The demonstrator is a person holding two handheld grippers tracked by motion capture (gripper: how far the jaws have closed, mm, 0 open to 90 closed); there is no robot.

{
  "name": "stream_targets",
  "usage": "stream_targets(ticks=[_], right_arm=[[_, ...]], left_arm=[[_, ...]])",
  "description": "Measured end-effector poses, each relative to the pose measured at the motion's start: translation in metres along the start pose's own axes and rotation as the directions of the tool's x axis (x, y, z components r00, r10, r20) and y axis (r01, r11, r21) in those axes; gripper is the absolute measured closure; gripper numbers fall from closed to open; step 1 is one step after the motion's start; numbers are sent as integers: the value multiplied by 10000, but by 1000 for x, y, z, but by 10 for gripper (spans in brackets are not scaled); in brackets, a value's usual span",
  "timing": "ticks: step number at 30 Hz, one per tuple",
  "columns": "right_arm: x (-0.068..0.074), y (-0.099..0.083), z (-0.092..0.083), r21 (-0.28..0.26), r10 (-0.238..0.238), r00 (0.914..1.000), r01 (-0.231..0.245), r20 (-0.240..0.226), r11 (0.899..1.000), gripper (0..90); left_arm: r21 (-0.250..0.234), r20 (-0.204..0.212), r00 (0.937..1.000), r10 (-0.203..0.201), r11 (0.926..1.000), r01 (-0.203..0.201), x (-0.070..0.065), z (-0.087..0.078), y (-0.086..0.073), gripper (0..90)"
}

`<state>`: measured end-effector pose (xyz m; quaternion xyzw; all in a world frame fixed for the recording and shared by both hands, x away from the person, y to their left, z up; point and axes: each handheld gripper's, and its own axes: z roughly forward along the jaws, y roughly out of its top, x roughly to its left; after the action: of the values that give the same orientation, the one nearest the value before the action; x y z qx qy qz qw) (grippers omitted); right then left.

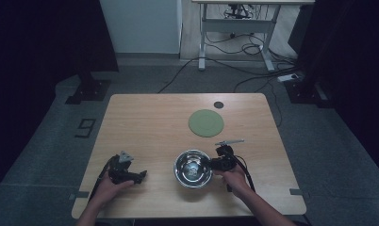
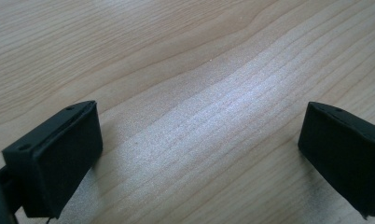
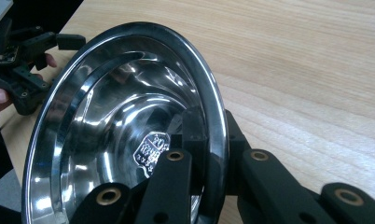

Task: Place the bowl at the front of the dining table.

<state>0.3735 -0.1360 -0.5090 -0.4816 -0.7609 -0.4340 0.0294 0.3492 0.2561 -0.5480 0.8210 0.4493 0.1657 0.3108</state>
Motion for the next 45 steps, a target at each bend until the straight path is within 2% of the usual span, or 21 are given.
stream_targets(ticks=[7, 23, 45], right_arm=[[-2, 2, -4, -325, 79, 9999, -75, 94, 9994, 857], [-8, 5, -11, -636, 195, 9993, -175, 312, 9978, 857], [-24, 15, -24, -1407, 672, 9945, -555, 798, 9885, 857]], left_arm=[[-2, -1, 10000, -2, 10000, 2, 0, 0, 0, 0], [-1, 0, 10000, -1, 10000, 1, 0, 0, 0, 0], [-1, -1, 10000, -7, 10000, 7, 0, 0, 0, 0]])
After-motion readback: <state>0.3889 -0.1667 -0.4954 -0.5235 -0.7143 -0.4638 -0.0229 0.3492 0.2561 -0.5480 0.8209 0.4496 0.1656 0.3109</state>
